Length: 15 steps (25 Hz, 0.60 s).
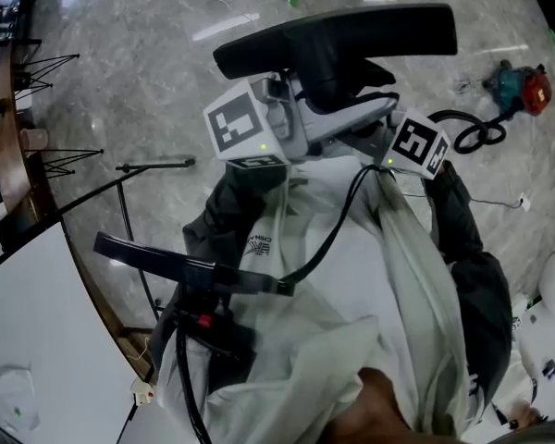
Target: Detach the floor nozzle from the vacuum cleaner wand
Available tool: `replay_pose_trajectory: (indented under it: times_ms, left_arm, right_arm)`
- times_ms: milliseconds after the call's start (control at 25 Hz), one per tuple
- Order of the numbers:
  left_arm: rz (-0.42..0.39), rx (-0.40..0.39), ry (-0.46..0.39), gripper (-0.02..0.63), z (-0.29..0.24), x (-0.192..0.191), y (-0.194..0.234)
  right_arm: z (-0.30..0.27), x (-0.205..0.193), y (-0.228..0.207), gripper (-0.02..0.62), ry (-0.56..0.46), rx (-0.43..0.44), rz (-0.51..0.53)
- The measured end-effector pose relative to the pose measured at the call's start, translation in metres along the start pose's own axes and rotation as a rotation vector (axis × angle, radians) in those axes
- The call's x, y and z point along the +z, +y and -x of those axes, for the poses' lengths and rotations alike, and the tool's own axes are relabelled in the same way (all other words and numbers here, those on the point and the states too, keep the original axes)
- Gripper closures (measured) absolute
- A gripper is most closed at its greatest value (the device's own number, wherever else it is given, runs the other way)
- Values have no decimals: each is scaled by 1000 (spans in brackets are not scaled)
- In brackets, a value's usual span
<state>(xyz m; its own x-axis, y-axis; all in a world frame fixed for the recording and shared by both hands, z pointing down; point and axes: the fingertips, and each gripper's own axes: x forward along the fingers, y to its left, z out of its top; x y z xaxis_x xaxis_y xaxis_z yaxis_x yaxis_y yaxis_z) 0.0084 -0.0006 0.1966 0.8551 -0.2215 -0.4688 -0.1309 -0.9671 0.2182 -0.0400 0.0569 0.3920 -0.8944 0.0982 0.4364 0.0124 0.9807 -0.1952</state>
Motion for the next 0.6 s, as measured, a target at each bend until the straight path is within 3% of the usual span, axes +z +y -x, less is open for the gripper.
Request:
replay_pose_trajectory:
  times_ms: [80,160,280,480,560,600]
  left_arm:
    - [39,-3,-3,532,4,-2,5]
    - [68,43,0,532,7,-5,15]
    - [84,137,19,532,5,-10,27]
    - [106,319,58,535,6,-10,49]
    - [89,344,69,535,6,-11,50]
    - [77,324,70,535,4,-11,47]
  right_arm:
    - [-3,-2,5,557,4,60,-43]
    - [-7,-8,0,557,16,19,-67]
    - [-4,-13,-14,557,39,-159,-92]
    - [7,-10,-50,557,80,-596,-91]
    - [10,-11,-56,557,80,-684,-73]
    - [11,-12,-56,557,75,-688,-63]
